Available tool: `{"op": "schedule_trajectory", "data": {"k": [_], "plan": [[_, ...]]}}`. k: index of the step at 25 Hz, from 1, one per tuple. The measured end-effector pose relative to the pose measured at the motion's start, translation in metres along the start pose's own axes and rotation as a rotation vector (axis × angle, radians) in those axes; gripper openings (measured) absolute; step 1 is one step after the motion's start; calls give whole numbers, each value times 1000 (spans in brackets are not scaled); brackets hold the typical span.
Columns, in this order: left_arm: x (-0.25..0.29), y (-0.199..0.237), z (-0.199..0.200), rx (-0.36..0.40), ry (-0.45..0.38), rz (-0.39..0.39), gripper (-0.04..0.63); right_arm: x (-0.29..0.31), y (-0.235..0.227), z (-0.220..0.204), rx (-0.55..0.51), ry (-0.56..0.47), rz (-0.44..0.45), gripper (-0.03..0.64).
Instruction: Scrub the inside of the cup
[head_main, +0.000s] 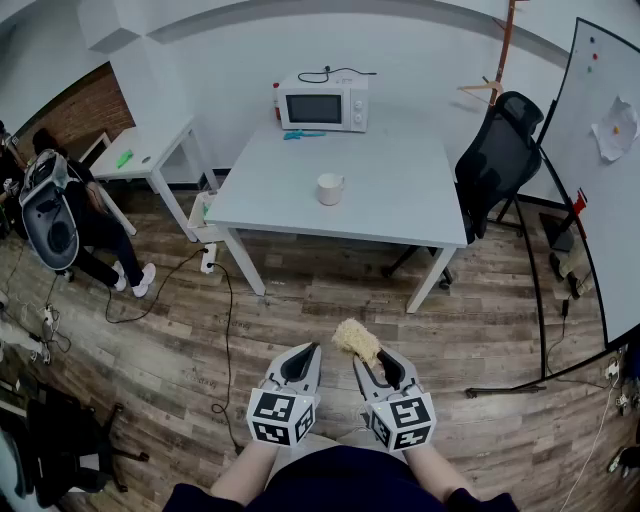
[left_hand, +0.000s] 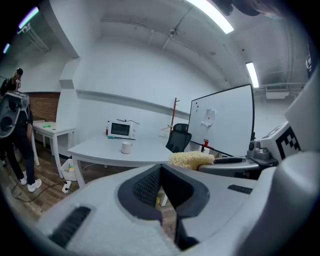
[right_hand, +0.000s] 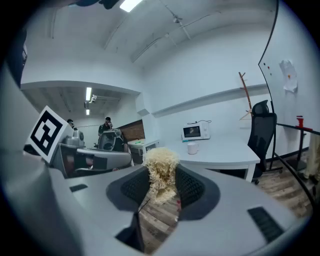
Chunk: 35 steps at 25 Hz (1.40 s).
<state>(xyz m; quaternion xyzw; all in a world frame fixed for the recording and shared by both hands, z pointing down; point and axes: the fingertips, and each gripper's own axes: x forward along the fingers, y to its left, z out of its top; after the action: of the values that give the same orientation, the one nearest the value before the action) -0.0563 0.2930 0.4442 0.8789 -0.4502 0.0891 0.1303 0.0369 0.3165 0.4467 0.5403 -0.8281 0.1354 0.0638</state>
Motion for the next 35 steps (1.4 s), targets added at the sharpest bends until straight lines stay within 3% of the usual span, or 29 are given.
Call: {"op": "schedule_trajectory", "data": {"k": [4,19,23,28,35], "plan": [[-6,-4,0,0,3,-10,17,-5,2,0,-15,10,8,158],[2,-37,-7,-109,-1,-27,17,-27,-16,-2,-7,17,52,158],[7,-47,-10,-76,9,-11,17,-31,-25,-2,-16,24,55,158],[13,-53,-6,-126,9,-6,17,-36,-30,2,-19,29,65,158],[23,-43,6,-138,6,5,17,-20,-35,7,3,23,66,158]]}}
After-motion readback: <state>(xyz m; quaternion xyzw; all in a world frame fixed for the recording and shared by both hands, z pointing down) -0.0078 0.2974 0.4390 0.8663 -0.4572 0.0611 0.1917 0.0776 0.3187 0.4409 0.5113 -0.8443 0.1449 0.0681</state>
